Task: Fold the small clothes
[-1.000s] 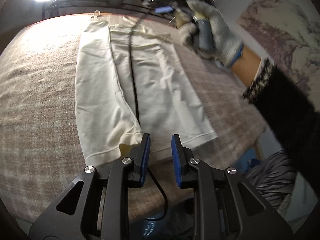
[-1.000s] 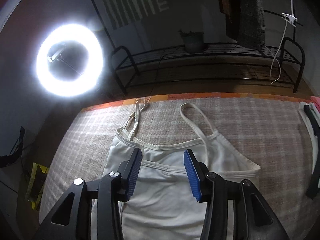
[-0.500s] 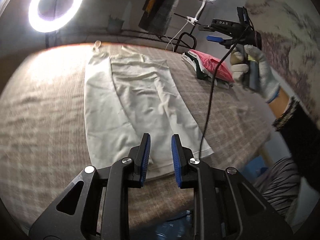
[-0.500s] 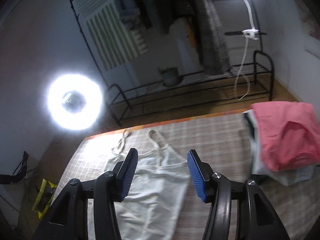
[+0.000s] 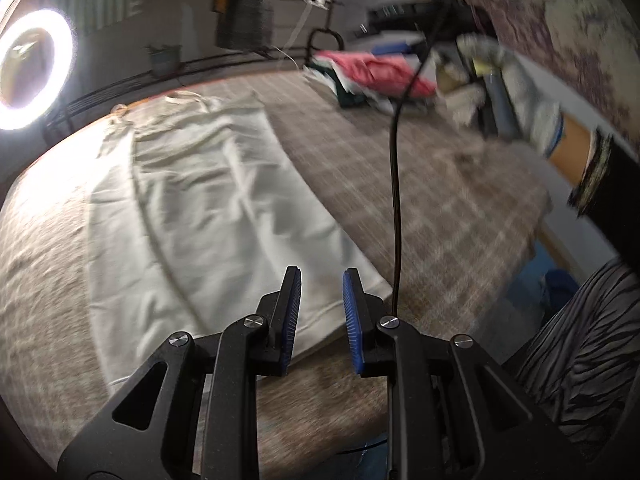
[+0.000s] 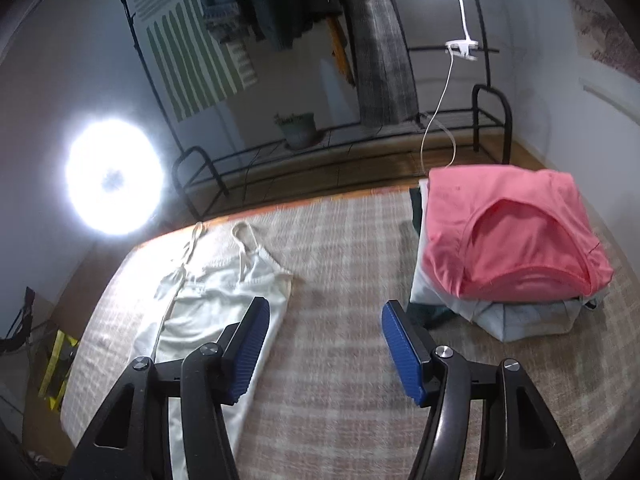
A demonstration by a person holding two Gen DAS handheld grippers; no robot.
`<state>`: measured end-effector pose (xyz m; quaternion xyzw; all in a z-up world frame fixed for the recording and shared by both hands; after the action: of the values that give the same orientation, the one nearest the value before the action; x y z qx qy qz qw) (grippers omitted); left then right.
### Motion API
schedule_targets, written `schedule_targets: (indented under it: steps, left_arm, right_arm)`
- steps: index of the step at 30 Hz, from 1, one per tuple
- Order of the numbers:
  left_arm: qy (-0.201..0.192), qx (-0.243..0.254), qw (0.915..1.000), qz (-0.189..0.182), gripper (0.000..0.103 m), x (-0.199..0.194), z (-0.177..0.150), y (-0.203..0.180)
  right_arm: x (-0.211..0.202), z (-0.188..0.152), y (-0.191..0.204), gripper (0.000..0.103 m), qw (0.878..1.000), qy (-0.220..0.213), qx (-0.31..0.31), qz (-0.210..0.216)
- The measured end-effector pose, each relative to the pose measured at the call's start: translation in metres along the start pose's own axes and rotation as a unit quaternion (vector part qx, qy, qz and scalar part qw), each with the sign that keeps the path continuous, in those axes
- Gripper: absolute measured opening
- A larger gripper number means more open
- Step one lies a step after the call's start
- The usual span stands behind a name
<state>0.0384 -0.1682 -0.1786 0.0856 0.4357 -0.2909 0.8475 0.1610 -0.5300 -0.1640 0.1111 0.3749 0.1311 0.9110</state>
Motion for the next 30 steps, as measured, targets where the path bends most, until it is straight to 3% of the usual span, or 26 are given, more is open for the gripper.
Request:
schedule_targets:
  steps: [7, 9, 11, 17, 19, 21, 22, 26, 30]
  left_arm:
    - [0.051, 0.043, 0.9978, -0.001, 0.020, 0.040, -0.008, -0.030]
    - [0.062, 0.045, 0.9969, -0.015, 0.035, 0.045, -0.011, -0.037]
    - [0.063, 0.052, 0.9964, -0.019, 0.043, 0.048, -0.013, -0.044]
    - [0.071, 0.071, 0.9948, 0.018, 0.043, 0.065, -0.014, -0.053]
    - [0.069, 0.063, 0.9955, 0.019, 0.038, 0.067, -0.010, -0.050]
    - [0.064, 0.051, 0.9964, 0.022, 0.011, 0.068, -0.007, -0.044]
    - [0.064, 0.044, 0.9968, 0.020, 0.006, 0.068, -0.005, -0.042]
    - [0.063, -0.013, 0.9978, -0.016, 0.006, 0.066, 0.001, -0.030]
    - [0.051, -0.034, 0.9978, -0.026, 0.005, 0.060, 0.005, -0.027]
  right_arm:
    - [-0.016, -0.002, -0.028, 0.059, 1.000, 0.000, 0.006, 0.015]
    - [-0.025, 0.000, -0.038, 0.059, 1.000, -0.006, 0.008, 0.014]
    - [-0.028, 0.000, -0.046, 0.059, 1.000, -0.007, 0.014, 0.018]
    - [-0.007, -0.002, -0.047, 0.059, 0.997, 0.021, 0.029, 0.062]
    - [0.010, -0.004, -0.040, 0.059, 0.995, 0.035, 0.036, 0.088]
    - [0.028, -0.005, -0.032, 0.059, 0.993, 0.046, 0.040, 0.104]
    - [0.040, -0.006, -0.028, 0.059, 0.992, 0.053, 0.042, 0.110]
    - [0.084, -0.009, -0.010, 0.059, 0.988, 0.077, 0.053, 0.125]
    - [0.133, -0.009, 0.003, 0.059, 0.986, 0.089, 0.067, 0.128]
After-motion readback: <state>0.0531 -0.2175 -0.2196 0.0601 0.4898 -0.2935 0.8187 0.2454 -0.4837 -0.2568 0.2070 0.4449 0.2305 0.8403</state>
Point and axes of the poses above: each gripper's, at about its wrist camera, not at the fingertips, and x roughly the way its jaws point, y to its left, z to its top, the point moved 3 cm from there along x, roughly the way its jaws point, and after that the axes turned 5 degrees about z, right-handed, at the moved point
